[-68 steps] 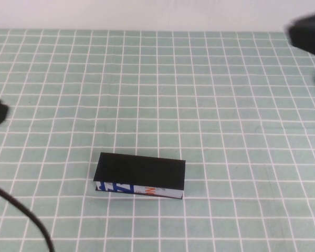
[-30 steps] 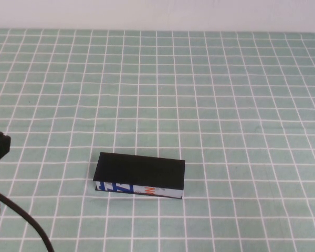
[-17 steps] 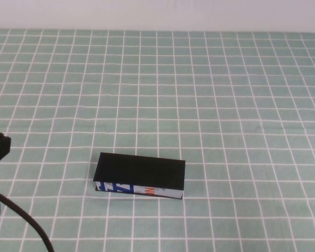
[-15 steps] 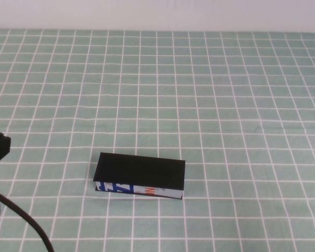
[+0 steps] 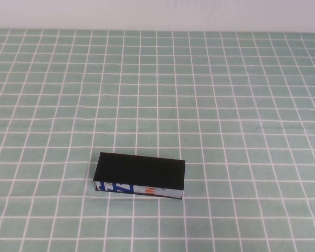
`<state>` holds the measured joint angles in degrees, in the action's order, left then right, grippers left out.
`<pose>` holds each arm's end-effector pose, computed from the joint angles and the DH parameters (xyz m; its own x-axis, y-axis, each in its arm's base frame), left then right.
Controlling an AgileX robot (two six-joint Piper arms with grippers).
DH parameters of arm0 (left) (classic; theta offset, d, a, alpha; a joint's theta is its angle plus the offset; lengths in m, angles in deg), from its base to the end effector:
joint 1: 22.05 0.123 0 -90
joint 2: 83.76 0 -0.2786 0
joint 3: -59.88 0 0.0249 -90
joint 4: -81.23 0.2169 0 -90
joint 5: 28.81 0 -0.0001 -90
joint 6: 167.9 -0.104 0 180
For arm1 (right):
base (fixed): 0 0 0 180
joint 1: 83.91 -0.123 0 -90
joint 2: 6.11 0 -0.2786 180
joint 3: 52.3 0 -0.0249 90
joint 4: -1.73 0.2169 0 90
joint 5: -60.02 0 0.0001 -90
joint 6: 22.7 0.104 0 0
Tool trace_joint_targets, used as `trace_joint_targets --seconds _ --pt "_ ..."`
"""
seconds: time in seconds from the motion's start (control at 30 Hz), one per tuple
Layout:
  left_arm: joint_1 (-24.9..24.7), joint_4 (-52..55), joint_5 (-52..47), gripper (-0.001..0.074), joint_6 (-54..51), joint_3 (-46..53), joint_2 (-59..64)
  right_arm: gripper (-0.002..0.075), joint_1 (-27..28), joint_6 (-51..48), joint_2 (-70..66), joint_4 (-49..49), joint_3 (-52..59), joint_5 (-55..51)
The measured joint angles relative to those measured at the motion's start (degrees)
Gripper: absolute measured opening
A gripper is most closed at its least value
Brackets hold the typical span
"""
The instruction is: Return glasses to glasses case
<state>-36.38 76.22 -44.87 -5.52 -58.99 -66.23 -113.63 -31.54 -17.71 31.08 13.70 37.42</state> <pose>0.0437 -0.0138 0.2654 -0.0168 0.2330 -0.9723 0.2815 0.9342 0.2190 0.0205 0.0343 0.2364 -0.3150 0.1808 -0.9317 -0.5788 0.7414 0.3396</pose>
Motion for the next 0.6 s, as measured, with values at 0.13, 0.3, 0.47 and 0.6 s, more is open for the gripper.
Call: trace_joint_targets --seconds 0.13,0.3,0.47,0.6 --pt "4.60 5.83 2.19 -0.0002 12.42 9.78 -7.44 -0.0014 0.00 0.00 0.00 0.00 0.00 -1.14" --pt "5.87 5.41 -1.82 -0.0002 17.62 16.98 -9.97 -0.0014 0.00 0.00 0.00 0.00 0.00 -2.82" --pt "5.87 4.25 -4.31 -0.0002 18.37 17.24 -10.06 -0.0014 0.00 0.00 0.00 0.00 0.00 -3.91" --pt "5.87 4.03 -4.49 -0.0002 18.46 17.24 -10.09 -0.0014 0.00 0.00 0.00 -0.10 0.00 -5.85"
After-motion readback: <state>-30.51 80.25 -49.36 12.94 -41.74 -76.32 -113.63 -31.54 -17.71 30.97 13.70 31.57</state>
